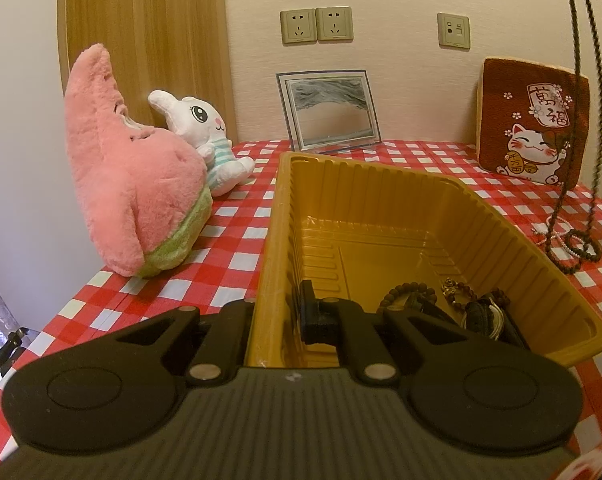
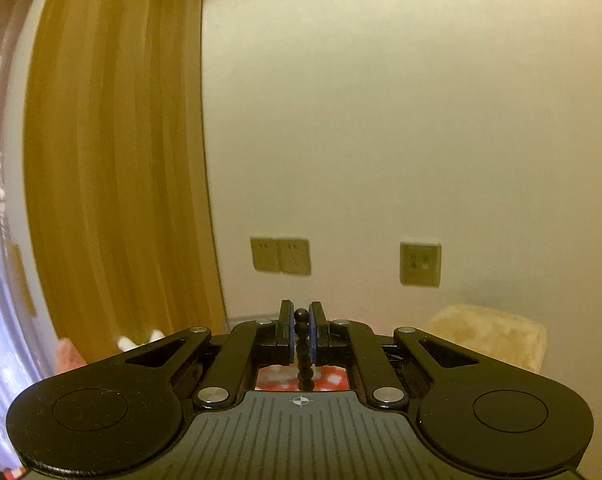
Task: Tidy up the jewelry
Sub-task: 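Lift the dark bead strand high with the right tool to untangle it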
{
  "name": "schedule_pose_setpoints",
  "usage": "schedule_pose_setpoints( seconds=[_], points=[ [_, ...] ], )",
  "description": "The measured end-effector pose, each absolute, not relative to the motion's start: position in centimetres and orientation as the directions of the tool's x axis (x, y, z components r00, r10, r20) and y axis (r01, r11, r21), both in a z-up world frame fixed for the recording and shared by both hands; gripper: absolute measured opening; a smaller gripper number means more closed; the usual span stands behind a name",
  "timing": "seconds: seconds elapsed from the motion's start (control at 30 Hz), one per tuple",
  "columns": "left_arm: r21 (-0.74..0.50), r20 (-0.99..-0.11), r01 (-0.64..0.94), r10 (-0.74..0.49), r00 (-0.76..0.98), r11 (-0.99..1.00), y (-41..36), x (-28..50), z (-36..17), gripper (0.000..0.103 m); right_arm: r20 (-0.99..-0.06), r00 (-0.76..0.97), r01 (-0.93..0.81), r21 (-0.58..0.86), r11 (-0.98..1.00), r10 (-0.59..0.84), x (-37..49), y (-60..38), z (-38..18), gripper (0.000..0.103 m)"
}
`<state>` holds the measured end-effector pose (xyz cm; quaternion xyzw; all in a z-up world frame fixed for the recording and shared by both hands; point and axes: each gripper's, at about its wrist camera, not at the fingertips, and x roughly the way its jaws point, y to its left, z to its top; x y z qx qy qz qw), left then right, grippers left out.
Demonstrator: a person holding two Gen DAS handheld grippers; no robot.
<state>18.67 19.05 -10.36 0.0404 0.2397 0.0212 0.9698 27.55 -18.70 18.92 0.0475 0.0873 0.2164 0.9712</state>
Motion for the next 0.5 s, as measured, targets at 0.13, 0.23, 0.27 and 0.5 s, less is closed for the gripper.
schedule_pose_setpoints(
  seconds=[0.13,0.23,0.27,0.5],
  points=[
    [0.090,-0.462,-0.021,0.060,0.885,0.996,19.0,18.7,-10.3,0.007,-0.124,0.884,-0.433,0.140,0.890,0.450,26.4,-18.9,20.5,0.007],
    [0.093,-0.461,-0.020,0.060,0.885,0.996,19.0,18.7,-10.3,0.007,-0.117,0.878,-0.447,0.144,0.883,0.463,25.8,-18.9,21.4,0.007],
    [0.093,-0.461,-0.019,0.060,0.885,0.995,19.0,18.7,-10.3,0.007,-0.115,0.876,-0.452,0.142,0.881,0.468,25.6,-18.9,21.7,0.007],
    [0.093,-0.460,-0.019,0.060,0.886,0.995,18.9,18.8,-10.3,0.007,-0.112,0.869,-0.468,0.127,0.875,0.481,24.5,-18.6,23.0,0.007]
  ],
)
